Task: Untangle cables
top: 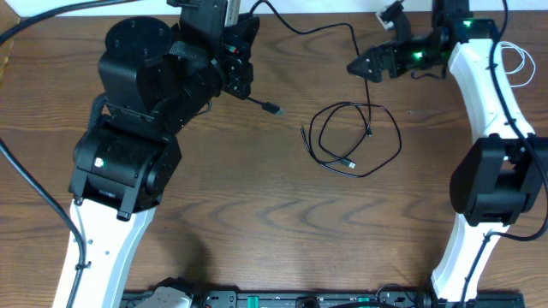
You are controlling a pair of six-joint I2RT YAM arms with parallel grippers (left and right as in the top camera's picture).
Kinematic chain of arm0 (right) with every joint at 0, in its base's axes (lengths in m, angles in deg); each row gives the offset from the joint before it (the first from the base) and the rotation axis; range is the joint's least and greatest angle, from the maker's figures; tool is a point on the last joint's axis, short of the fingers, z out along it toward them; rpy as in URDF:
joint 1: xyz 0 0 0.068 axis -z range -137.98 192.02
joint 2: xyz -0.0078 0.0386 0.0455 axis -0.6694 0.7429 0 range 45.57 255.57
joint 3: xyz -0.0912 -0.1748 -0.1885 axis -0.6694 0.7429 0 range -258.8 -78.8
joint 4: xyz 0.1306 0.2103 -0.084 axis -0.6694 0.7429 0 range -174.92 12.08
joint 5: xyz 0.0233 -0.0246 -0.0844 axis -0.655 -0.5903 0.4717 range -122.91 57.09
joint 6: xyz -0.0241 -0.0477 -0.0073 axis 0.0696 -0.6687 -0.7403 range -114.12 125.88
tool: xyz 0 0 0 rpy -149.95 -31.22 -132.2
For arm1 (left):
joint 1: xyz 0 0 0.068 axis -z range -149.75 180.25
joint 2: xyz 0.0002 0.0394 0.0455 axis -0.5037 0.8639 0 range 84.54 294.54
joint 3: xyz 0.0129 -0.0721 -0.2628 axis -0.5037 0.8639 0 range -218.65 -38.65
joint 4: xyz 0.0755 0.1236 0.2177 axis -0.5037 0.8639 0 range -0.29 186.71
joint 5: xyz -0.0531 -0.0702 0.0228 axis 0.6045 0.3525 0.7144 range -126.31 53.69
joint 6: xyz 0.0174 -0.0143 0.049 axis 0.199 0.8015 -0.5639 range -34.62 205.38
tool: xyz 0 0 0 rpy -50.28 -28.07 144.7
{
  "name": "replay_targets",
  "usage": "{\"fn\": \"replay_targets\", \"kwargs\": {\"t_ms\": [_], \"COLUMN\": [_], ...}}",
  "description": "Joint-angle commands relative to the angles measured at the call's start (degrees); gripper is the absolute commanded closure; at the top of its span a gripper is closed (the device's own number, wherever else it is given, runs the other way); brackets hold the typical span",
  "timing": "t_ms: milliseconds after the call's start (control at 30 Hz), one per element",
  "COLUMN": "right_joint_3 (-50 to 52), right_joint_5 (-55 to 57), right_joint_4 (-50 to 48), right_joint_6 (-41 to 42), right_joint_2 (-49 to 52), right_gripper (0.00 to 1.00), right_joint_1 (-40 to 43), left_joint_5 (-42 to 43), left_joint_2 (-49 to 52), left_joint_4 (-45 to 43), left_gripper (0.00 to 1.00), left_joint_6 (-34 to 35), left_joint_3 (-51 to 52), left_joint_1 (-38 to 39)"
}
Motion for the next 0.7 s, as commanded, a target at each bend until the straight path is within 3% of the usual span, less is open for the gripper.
{"fn": "replay_targets", "kwargs": {"t_ms": [0, 100, 267, 300, 367, 500, 600, 667], "right_joint_3": [0.0, 0.0, 0.0, 0.0, 0.0, -0.1, -0.8, -1.9], "right_joint_5": [-4.2, -7.6, -10.0, -9.9, -9.8, -2.5, 0.0, 3.0], "right_joint_4": [-4.5, -11.1, -20.8, -22.1, -23.4, -25.1, -25.4, -24.3], "right_joint_6": [-2.0, -1.9, 3.3, 5.3, 9.5, 23.3, 26.5, 28.6], "right_joint_2": [-0.3, -0.3, -0.3, -0.3, -0.3, -0.3, -0.9, -2.4], "right_gripper": [0.09, 0.21, 0.51, 0.73, 0.96, 0.99, 0.99, 0.99], "right_joint_1": [-2.4, -3.3, -3.7, -3.7, -3.6, -3.1, -3.1, -3.1], "left_joint_5": [3.4, 4.1, 4.1, 4.1, 4.1, 3.6, 3.4, 3.4], "left_joint_2": [-0.3, -0.3, -0.3, -0.3, -0.3, -0.2, 0.5, 1.2], "left_joint_4": [0.3, 0.4, 0.9, 1.0, 1.4, 2.6, 4.9, 7.4], "left_gripper": [0.93, 0.93, 0.93, 0.93, 0.93, 0.92, 0.91, 0.85], "left_joint_6": [2.8, 4.0, 4.8, 4.8, 4.8, 4.7, 4.7, 4.7], "left_joint_3": [-0.2, -0.2, -0.2, -0.2, -0.2, -0.2, -0.2, -0.2], "left_joint_1": [-0.1, -0.1, -0.1, -0.1, -0.1, -0.1, -0.6, -1.2]}}
